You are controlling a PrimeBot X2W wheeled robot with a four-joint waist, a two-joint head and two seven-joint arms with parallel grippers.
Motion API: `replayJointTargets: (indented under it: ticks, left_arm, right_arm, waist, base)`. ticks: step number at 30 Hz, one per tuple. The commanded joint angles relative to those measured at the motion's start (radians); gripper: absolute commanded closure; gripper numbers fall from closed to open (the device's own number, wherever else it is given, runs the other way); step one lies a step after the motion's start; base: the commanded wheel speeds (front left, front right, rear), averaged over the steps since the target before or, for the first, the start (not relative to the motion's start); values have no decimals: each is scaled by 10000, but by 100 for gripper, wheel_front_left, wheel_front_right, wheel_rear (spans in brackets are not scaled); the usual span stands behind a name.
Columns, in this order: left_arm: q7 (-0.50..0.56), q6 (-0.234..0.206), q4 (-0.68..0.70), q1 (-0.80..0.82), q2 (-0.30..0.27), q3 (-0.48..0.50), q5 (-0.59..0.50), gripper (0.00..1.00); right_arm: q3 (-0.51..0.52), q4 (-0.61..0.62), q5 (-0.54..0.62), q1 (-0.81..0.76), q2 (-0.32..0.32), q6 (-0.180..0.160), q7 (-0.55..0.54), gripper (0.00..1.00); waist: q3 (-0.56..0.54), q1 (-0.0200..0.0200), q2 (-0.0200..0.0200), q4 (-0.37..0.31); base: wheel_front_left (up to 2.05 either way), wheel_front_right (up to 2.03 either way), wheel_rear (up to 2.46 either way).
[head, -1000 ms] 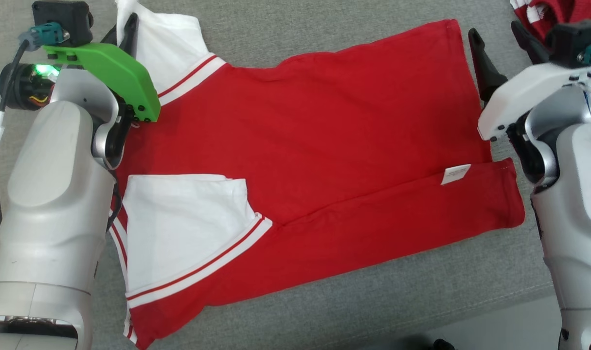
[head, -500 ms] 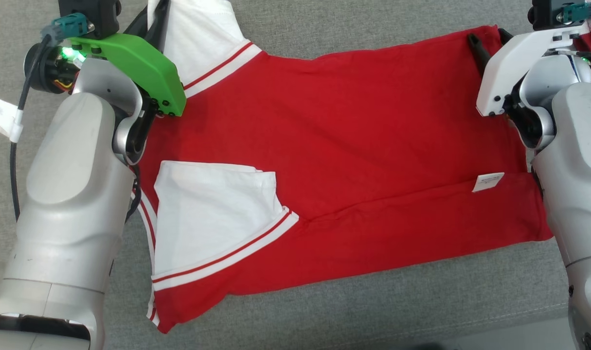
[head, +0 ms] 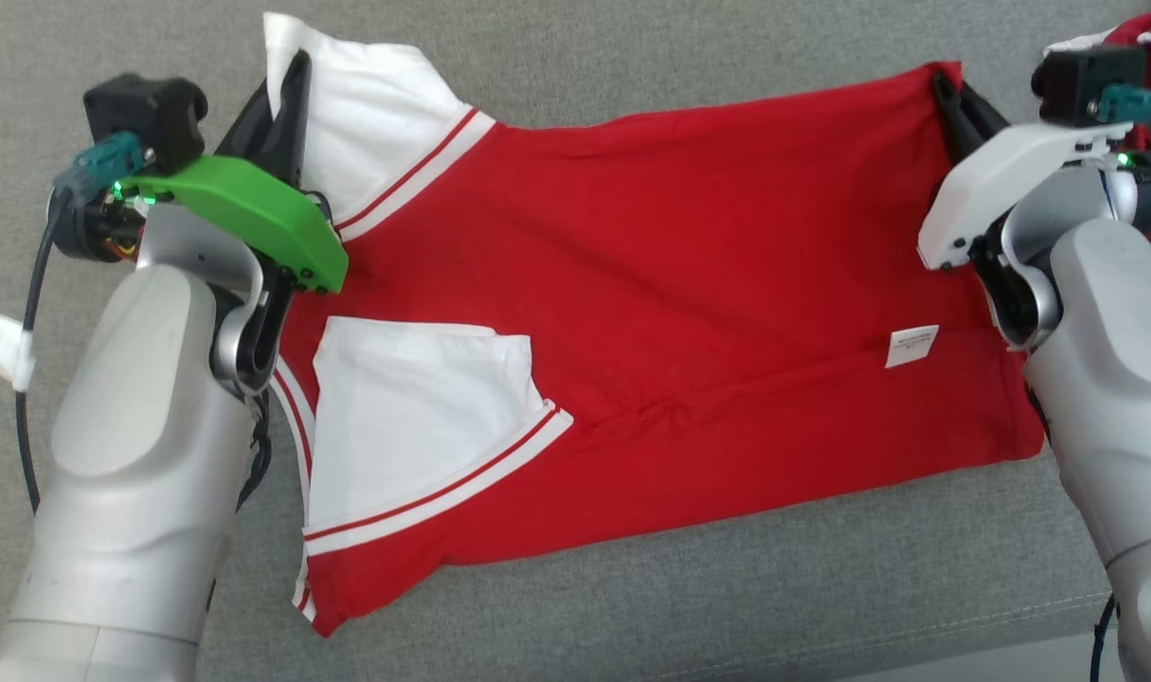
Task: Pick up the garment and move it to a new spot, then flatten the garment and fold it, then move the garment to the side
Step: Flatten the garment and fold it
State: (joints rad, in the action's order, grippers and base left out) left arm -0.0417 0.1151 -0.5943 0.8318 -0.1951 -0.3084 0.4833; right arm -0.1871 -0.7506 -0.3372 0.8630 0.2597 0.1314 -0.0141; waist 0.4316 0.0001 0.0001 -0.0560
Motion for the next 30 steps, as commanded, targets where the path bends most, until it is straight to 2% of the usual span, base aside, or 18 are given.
replayJointTargets:
  ticks: [1,8,17,23,29,30]
  left_arm:
    - [-174,-20,182,-336,-89,55,58,100]
    - [-1014,-331,1984,-2622,-27,40,182,100]
    - [-1533,-1224,4419,-5782,143,-46,281,100]
    - [-1745,-1574,5066,-6871,262,-75,239,100]
    - [-1835,-1653,5079,-7362,444,-264,336,100]
    - [-1855,-1668,5063,-7401,457,-278,332,85]
  right_arm:
    - [-110,156,-125,-327,90,-17,246,100]
    - [-71,1377,-704,-2263,280,-17,1190,100]
    - [920,2923,-656,-4410,-154,-17,1299,100]
    - [1778,3384,-394,-5210,-498,-17,1158,100]
    - [2246,3670,-134,-5778,-838,-17,1113,100]
    - [2308,3704,-80,-5855,-886,-17,1154,100]
  waist:
    - [-513,-1,-1,15]
    - [-1446,-1,-1,128]
    - [-1756,-1,-1,104]
    - [-1726,-1,-1,128]
    - [-1762,-1,-1,198]
    - [-1777,-1,-1,213]
  base:
    - [0,0,0]
    - [0,0,0]
    - [0,0,0]
    - [0,0,0]
    - [0,0,0]
    - [0,0,0]
